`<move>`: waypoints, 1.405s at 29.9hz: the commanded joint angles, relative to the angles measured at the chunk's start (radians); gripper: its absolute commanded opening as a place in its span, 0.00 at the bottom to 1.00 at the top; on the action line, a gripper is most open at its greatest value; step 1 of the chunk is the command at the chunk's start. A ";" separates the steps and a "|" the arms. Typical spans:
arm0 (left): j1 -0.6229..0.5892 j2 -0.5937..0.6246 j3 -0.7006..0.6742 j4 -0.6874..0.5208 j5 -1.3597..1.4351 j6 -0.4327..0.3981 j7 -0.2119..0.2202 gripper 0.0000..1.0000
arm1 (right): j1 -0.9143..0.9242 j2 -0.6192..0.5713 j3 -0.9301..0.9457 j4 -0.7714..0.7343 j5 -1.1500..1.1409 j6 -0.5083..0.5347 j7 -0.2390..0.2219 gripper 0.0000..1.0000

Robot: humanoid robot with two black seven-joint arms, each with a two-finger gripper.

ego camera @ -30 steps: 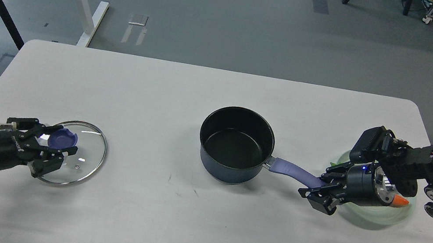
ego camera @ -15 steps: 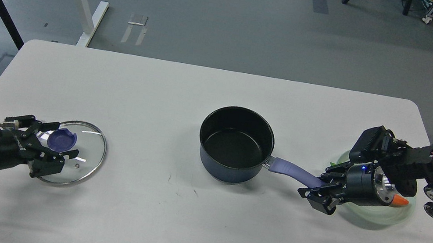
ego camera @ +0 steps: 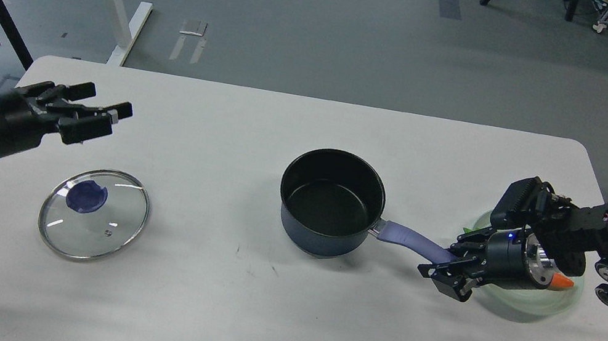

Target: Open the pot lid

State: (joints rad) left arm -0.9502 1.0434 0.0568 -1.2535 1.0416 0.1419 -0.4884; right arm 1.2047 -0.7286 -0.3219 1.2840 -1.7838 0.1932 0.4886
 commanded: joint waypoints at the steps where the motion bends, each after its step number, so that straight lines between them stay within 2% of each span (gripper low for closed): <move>1: -0.042 -0.008 -0.008 0.045 -0.383 -0.192 0.000 0.99 | -0.001 0.000 0.000 0.000 0.000 0.000 0.000 0.36; 2: -0.042 -0.008 -0.008 0.057 -0.476 -0.229 0.000 0.99 | -0.001 0.000 0.000 0.000 0.000 0.000 0.000 0.38; 4: -0.041 -0.010 -0.006 0.065 -0.598 -0.271 0.000 0.99 | -0.001 -0.002 0.001 0.003 0.000 0.000 0.000 0.49; 10: -0.039 -0.008 -0.006 0.078 -0.687 -0.309 0.000 0.99 | 0.009 -0.008 0.006 0.012 0.004 0.000 0.000 0.87; 12: -0.039 -0.008 -0.008 0.078 -0.710 -0.326 0.000 0.99 | 0.015 -0.020 0.009 0.020 0.007 0.000 0.000 0.94; 17: -0.039 -0.013 -0.008 0.080 -0.758 -0.350 0.000 0.99 | 0.048 -0.058 0.024 0.069 0.044 -0.001 0.000 0.97; 25: -0.038 -0.065 -0.043 0.088 -0.821 -0.338 0.000 0.99 | 0.187 -0.169 0.064 0.143 0.354 -0.001 0.000 0.98; 31: -0.038 -0.135 -0.052 0.132 -0.930 -0.329 0.000 0.99 | 0.151 -0.210 0.172 0.092 0.813 -0.017 0.000 0.98; 37: -0.009 -0.244 -0.127 0.215 -1.011 -0.347 0.000 0.99 | 0.049 -0.178 0.213 0.040 1.389 -0.121 0.000 0.98; 42: 0.065 -0.330 -0.208 0.288 -1.085 -0.392 0.000 0.99 | -0.074 -0.129 0.283 -0.004 1.724 -0.130 0.000 0.98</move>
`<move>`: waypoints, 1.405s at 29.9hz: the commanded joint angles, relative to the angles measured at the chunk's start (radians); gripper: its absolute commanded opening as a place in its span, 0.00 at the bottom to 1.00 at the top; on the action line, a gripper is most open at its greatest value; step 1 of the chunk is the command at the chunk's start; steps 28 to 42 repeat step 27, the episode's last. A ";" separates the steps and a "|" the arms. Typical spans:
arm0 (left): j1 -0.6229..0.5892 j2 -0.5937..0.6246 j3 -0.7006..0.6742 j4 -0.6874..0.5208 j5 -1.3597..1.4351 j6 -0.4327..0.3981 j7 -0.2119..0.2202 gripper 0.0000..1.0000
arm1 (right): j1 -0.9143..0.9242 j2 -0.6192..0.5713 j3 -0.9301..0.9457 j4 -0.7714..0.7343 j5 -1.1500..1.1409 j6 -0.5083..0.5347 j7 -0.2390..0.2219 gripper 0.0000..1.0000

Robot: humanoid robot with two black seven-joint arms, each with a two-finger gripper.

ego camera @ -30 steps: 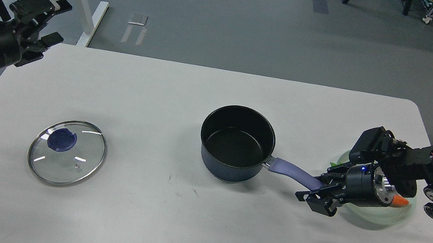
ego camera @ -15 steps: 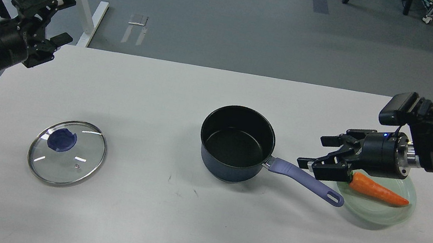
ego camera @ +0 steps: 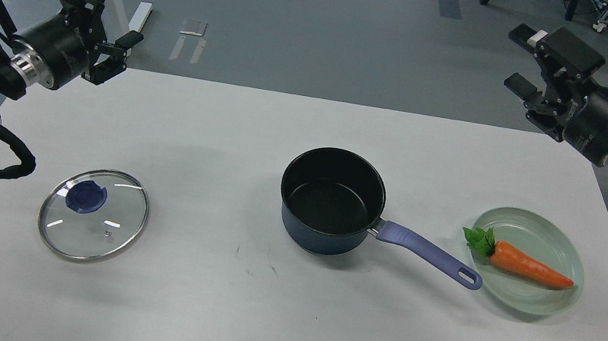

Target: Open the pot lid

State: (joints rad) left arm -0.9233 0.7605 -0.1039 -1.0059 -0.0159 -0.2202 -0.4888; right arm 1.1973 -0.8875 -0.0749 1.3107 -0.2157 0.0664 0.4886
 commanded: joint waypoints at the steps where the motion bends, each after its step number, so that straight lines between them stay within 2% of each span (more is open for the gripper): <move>1: 0.058 -0.065 -0.069 0.065 -0.029 -0.054 0.000 0.99 | -0.099 0.051 0.055 -0.057 0.195 -0.002 0.000 0.98; 3: 0.089 -0.098 -0.108 0.108 -0.033 -0.103 0.013 1.00 | -0.162 0.102 0.102 -0.123 0.249 -0.002 0.000 0.98; 9: 0.162 -0.165 -0.180 0.194 -0.084 -0.176 0.162 1.00 | -0.346 0.251 0.305 -0.292 0.302 0.042 0.000 0.99; 12: 0.192 -0.173 -0.195 0.211 -0.116 -0.215 0.205 1.00 | -0.384 0.277 0.328 -0.306 0.324 0.156 0.000 0.99; 14: 0.201 -0.170 -0.200 0.219 -0.121 -0.246 0.214 1.00 | -0.390 0.282 0.328 -0.312 0.352 0.234 0.000 0.99; 17: 0.210 -0.168 -0.220 0.220 -0.121 -0.252 0.210 1.00 | -0.406 0.282 0.340 -0.329 0.357 0.257 0.000 1.00; 20: 0.210 -0.173 -0.235 0.220 -0.121 -0.245 0.182 1.00 | -0.406 0.282 0.342 -0.327 0.357 0.257 0.000 1.00; 24: 0.210 -0.179 -0.244 0.220 -0.121 -0.242 0.069 1.00 | -0.407 0.283 0.348 -0.323 0.357 0.262 0.000 1.00; 26: 0.210 -0.178 -0.244 0.220 -0.119 -0.243 0.035 1.00 | -0.409 0.283 0.348 -0.318 0.357 0.263 0.000 1.00; 42: 0.212 -0.175 -0.244 0.220 -0.119 -0.243 0.033 1.00 | -0.410 0.283 0.348 -0.317 0.357 0.263 0.000 1.00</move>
